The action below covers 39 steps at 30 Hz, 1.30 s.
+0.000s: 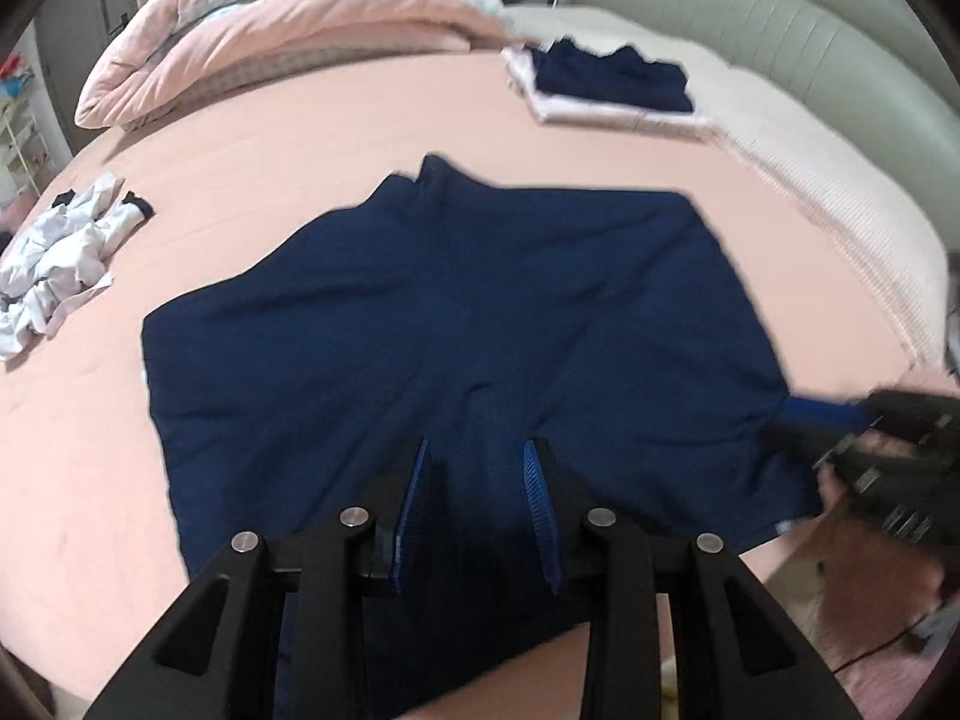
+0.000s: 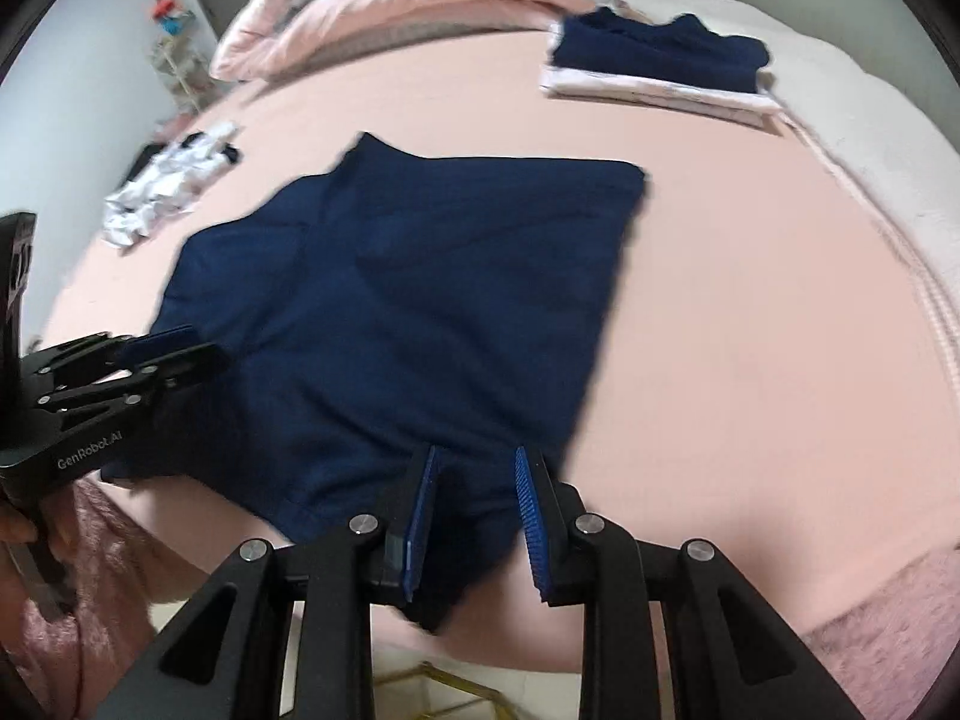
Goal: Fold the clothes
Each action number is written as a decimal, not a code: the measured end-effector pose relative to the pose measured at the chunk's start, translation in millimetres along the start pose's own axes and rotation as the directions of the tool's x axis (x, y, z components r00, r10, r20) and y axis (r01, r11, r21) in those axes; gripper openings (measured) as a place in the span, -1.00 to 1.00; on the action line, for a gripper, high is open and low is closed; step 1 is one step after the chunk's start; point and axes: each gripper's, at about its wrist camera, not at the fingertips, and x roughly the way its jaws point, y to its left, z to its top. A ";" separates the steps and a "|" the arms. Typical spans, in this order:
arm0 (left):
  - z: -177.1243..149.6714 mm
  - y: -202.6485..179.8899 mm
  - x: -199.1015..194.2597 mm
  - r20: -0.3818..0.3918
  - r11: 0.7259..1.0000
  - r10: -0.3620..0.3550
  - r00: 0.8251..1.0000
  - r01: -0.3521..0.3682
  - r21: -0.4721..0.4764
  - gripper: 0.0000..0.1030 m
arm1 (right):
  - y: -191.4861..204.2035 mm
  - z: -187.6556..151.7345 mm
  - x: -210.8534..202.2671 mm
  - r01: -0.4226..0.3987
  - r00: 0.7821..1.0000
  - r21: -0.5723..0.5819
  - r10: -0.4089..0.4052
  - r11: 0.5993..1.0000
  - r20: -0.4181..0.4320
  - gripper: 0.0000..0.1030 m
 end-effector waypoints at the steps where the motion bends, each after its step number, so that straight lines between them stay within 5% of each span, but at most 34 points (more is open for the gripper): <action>1: -2.9 -3.0 0.6 -0.015 1.000 0.000 1.000 -0.001 -0.003 -0.42 | 5.5 -2.7 1.5 0.011 1.000 -0.022 -0.011 1.000 -0.010 -0.49; 6: -29.2 8.6 7.1 -0.091 0.998 0.040 0.995 -0.044 -0.049 -0.42 | 10.6 -18.3 -0.5 0.059 0.997 -0.094 -0.062 0.994 -0.038 -0.49; 9: -39.8 31.2 -13.8 -0.033 0.985 -0.019 0.999 0.013 -0.170 -0.42 | 4.4 -22.8 -9.1 0.081 0.996 -0.063 -0.082 0.995 -0.023 -0.48; 12: -44.6 46.9 -27.4 0.018 0.972 0.000 1.000 0.004 -0.236 -0.42 | -1.2 -21.4 -16.8 -0.007 1.000 0.016 0.006 1.000 0.014 -0.47; 14: -49.4 51.5 -19.8 -0.048 0.970 0.050 0.998 -0.060 -0.236 -0.42 | 0.8 -19.9 -16.8 -0.052 0.998 0.048 0.051 0.997 0.021 -0.39; 16: -56.0 53.6 -12.3 -0.099 0.970 0.077 0.992 -0.098 -0.222 -0.43 | 7.7 -23.2 -3.5 0.031 0.999 -0.002 -0.032 1.000 -0.035 -0.36; 18: -56.5 53.0 -24.1 -0.054 0.972 0.074 0.996 -0.085 -0.219 -0.43 | 9.6 -24.8 -2.8 0.047 0.998 -0.010 -0.048 0.999 -0.037 -0.36; 22: -48.9 49.3 -46.9 0.045 0.978 0.053 0.998 -0.042 -0.204 -0.42 | 5.4 -32.1 -33.1 -0.079 0.996 0.094 0.075 0.992 0.054 -0.35; 28: -58.2 49.1 -13.6 -0.073 0.977 0.060 0.996 -0.073 -0.202 -0.42 | 30.5 -31.7 -10.4 0.027 1.000 -0.036 -0.028 0.999 -0.011 -0.34; 33: -57.5 59.9 -25.6 -0.054 0.959 0.084 0.995 -0.095 -0.266 -0.42 | 38.4 -50.1 -9.9 0.115 0.991 -0.148 -0.123 0.982 -0.052 -0.14; 36: -61.1 61.6 -29.1 -0.021 0.956 0.041 0.999 -0.046 -0.288 -0.42 | 30.1 -46.7 -19.9 0.026 1.000 -0.091 -0.027 0.995 -0.009 -0.14; 39: -60.3 66.4 -13.8 -0.113 0.956 0.005 0.994 -0.038 -0.290 -0.43 | 22.6 -35.5 -28.2 -0.024 0.998 -0.032 0.026 0.999 0.055 -0.14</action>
